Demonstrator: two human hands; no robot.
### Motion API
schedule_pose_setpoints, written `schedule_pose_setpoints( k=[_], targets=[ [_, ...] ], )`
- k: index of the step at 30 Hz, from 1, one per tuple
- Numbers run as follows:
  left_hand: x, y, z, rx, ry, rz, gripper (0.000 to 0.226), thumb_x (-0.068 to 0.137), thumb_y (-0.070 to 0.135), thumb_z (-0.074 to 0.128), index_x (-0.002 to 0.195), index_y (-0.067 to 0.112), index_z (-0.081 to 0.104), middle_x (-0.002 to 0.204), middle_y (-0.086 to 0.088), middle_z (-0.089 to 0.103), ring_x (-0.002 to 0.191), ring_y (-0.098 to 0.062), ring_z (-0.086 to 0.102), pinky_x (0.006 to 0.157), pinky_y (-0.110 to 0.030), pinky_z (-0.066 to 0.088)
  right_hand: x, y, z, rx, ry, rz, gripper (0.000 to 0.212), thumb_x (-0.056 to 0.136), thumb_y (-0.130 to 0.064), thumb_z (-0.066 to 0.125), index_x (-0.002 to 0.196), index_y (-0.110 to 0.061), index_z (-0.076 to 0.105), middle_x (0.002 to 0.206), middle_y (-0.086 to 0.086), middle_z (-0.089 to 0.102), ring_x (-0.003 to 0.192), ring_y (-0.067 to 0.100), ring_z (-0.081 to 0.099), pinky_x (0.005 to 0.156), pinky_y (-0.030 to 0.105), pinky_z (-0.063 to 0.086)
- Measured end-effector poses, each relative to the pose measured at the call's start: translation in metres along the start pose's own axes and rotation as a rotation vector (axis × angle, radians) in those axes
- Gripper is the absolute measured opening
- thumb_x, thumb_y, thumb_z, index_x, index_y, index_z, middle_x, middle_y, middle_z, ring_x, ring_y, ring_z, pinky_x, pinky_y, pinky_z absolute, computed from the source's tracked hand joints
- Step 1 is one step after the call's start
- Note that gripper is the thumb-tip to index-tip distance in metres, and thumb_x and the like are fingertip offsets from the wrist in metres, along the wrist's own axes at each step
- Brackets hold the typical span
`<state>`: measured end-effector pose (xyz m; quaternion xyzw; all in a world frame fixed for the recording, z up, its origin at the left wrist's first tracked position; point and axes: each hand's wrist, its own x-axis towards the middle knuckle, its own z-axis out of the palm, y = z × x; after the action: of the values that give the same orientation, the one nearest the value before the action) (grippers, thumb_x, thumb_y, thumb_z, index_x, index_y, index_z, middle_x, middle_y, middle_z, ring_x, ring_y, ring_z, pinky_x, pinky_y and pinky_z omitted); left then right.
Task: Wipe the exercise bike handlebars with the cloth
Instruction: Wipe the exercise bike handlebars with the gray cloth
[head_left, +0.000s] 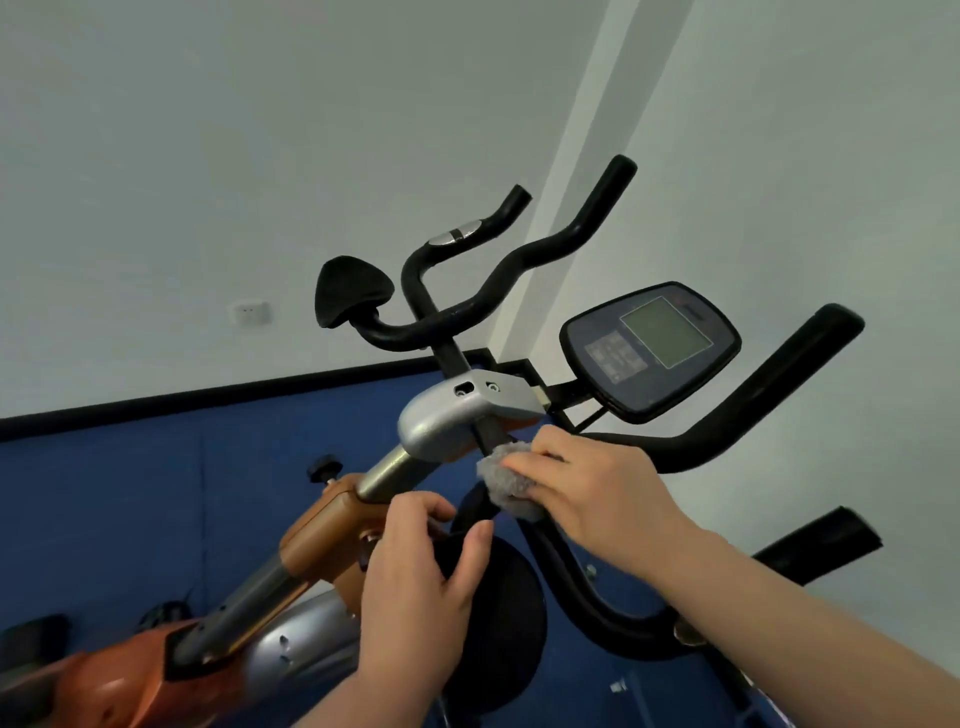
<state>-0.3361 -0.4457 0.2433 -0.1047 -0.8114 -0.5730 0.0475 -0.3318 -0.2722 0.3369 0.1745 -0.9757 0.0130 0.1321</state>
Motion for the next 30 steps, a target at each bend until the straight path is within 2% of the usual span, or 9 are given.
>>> schedule_pose_setpoints(
  k=[3, 6, 8, 12, 16, 19, 24, 28, 30],
  targets=[
    [-0.001, 0.003, 0.0, -0.006, 0.008, -0.013, 0.041, 0.071, 0.075, 0.041, 0.091, 0.04, 0.041, 0.084, 0.018, 0.05, 0.086, 0.001, 0.051, 0.068, -0.031, 0.048, 0.004, 0.005, -0.007, 0.019, -0.011, 0.056, 0.022, 0.084, -0.028, 0.067, 0.105, -0.022, 0.068, 0.085, -0.005, 0.06, 0.063, 0.015, 0.06, 0.042, 0.028, 0.045],
    [-0.002, 0.005, -0.001, -0.029, 0.027, -0.032, 0.043, 0.069, 0.075, 0.043, 0.091, 0.038, 0.042, 0.086, 0.017, 0.052, 0.085, 0.0, 0.053, 0.068, -0.032, 0.049, 0.012, -0.015, 0.004, 0.14, -0.097, -0.005, 0.024, 0.086, -0.029, 0.061, 0.108, -0.025, 0.065, 0.092, -0.007, 0.055, 0.07, 0.014, 0.058, 0.047, 0.034, 0.048],
    [-0.003, 0.007, -0.002, -0.035, 0.036, -0.053, 0.046, 0.066, 0.077, 0.043, 0.09, 0.038, 0.042, 0.085, 0.015, 0.053, 0.082, -0.001, 0.054, 0.067, -0.031, 0.049, 0.012, -0.019, 0.008, 0.176, -0.136, -0.006, 0.027, 0.086, -0.029, 0.058, 0.112, -0.028, 0.064, 0.095, -0.007, 0.053, 0.072, 0.014, 0.056, 0.049, 0.031, 0.044],
    [-0.003, 0.011, -0.004, 0.015, 0.017, -0.059, 0.043, 0.069, 0.074, 0.043, 0.093, 0.039, 0.045, 0.088, 0.016, 0.055, 0.085, 0.0, 0.055, 0.071, -0.031, 0.05, 0.005, 0.01, -0.009, 0.043, -0.099, 0.071, 0.025, 0.088, -0.037, 0.057, 0.112, -0.035, 0.063, 0.091, -0.007, 0.05, 0.064, 0.011, 0.046, 0.052, 0.028, 0.038],
    [0.0, 0.023, -0.008, 0.106, -0.02, 0.022, 0.025, 0.079, 0.056, 0.05, 0.099, 0.041, 0.049, 0.092, 0.02, 0.056, 0.088, 0.001, 0.057, 0.074, -0.031, 0.052, 0.001, 0.035, -0.028, -0.079, -0.118, 0.184, 0.012, 0.089, -0.039, 0.053, 0.094, -0.036, 0.064, 0.085, -0.011, 0.043, 0.06, 0.011, 0.043, 0.047, 0.025, 0.03],
    [0.007, 0.035, -0.007, 0.196, -0.05, 0.118, 0.018, 0.082, 0.041, 0.052, 0.099, 0.04, 0.048, 0.093, 0.026, 0.053, 0.09, 0.004, 0.054, 0.076, -0.031, 0.051, 0.015, 0.011, -0.017, -0.005, -0.096, 0.166, 0.008, 0.088, -0.034, 0.053, 0.086, -0.029, 0.06, 0.086, -0.008, 0.043, 0.063, 0.017, 0.05, 0.05, 0.03, 0.039],
    [0.015, 0.049, -0.005, 0.305, -0.098, 0.181, 0.021, 0.082, 0.036, 0.055, 0.101, 0.041, 0.048, 0.093, 0.027, 0.049, 0.087, 0.003, 0.051, 0.074, -0.026, 0.048, 0.009, 0.014, -0.009, -0.009, -0.099, 0.212, 0.013, 0.091, -0.036, 0.051, 0.099, -0.031, 0.06, 0.093, -0.006, 0.044, 0.069, 0.021, 0.057, 0.056, 0.033, 0.044],
    [0.025, 0.058, 0.0, 0.357, -0.101, 0.224, 0.026, 0.082, 0.039, 0.049, 0.107, 0.036, 0.054, 0.095, 0.024, 0.055, 0.089, -0.001, 0.054, 0.077, -0.028, 0.047, -0.022, 0.056, -0.045, -0.138, -0.116, 0.377, 0.019, 0.09, -0.046, 0.046, 0.096, -0.037, 0.061, 0.082, -0.009, 0.038, 0.056, 0.012, 0.042, 0.045, 0.023, 0.024],
    [0.031, 0.062, 0.005, 0.392, -0.119, 0.232, 0.028, 0.082, 0.043, 0.043, 0.108, 0.038, 0.053, 0.096, 0.023, 0.058, 0.09, 0.0, 0.054, 0.076, -0.025, 0.043, -0.019, 0.056, -0.046, -0.184, -0.124, 0.432, 0.023, 0.09, -0.047, 0.045, 0.097, -0.033, 0.063, 0.082, -0.009, 0.039, 0.059, 0.014, 0.046, 0.046, 0.024, 0.023]
  ],
)
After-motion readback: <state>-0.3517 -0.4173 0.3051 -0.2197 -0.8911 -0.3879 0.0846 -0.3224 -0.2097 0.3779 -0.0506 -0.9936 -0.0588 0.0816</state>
